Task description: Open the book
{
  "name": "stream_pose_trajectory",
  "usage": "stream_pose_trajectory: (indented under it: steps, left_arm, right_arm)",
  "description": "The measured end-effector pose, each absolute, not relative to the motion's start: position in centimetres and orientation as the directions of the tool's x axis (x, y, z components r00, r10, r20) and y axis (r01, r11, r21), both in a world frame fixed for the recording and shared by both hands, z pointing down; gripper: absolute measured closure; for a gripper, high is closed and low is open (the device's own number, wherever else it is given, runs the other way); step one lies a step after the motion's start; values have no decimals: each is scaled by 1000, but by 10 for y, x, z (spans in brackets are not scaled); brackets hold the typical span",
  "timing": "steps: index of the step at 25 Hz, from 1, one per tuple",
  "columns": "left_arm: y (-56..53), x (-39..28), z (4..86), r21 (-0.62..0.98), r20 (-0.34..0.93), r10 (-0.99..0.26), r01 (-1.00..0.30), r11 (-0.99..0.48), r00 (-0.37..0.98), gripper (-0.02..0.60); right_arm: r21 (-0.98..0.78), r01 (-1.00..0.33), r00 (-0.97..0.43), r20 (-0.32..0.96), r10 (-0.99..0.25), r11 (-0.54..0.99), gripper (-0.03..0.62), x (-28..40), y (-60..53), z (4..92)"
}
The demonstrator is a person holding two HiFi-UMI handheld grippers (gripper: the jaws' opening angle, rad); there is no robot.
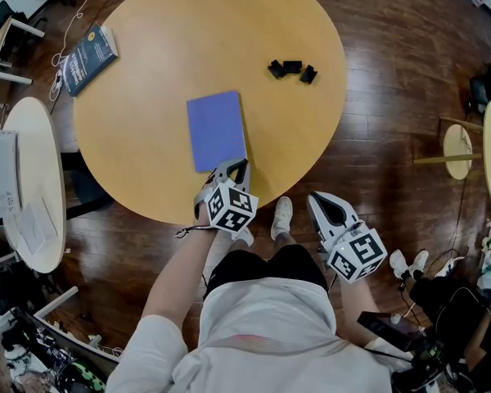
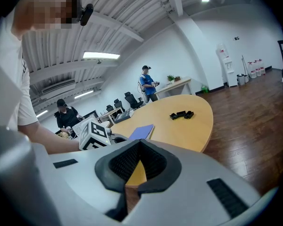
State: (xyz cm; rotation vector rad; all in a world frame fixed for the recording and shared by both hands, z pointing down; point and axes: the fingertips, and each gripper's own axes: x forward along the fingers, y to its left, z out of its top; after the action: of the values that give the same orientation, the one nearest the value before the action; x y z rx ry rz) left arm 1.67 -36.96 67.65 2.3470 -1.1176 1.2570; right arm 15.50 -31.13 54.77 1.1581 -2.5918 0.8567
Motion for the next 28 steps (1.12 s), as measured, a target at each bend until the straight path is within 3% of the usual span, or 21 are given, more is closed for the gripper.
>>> stream_pose_trajectory:
  steps: [6, 11, 19, 28]
  left_arm:
    - [-373, -12, 597, 76, 634, -658, -879, -470, 406, 571]
    - [-356, -89, 551, 244, 526, -791, -946, -212, 313, 571]
    - [-312, -193, 559, 187, 556, -824, -982, -1, 107, 571]
    - [-280, -265, 604, 222, 621, -784, -960, 168, 7, 571]
  right_arm:
    - [-461, -700, -709, 355, -610, 546, 597, 139, -319, 542]
    - [-472, -658, -748, 322, -580, 587, 597, 107, -325, 532]
    - [-439, -602, -798, 325, -507, 667, 597, 52, -325, 519]
    - [-410, -600, -799, 357, -484, 687, 597, 11, -318, 518]
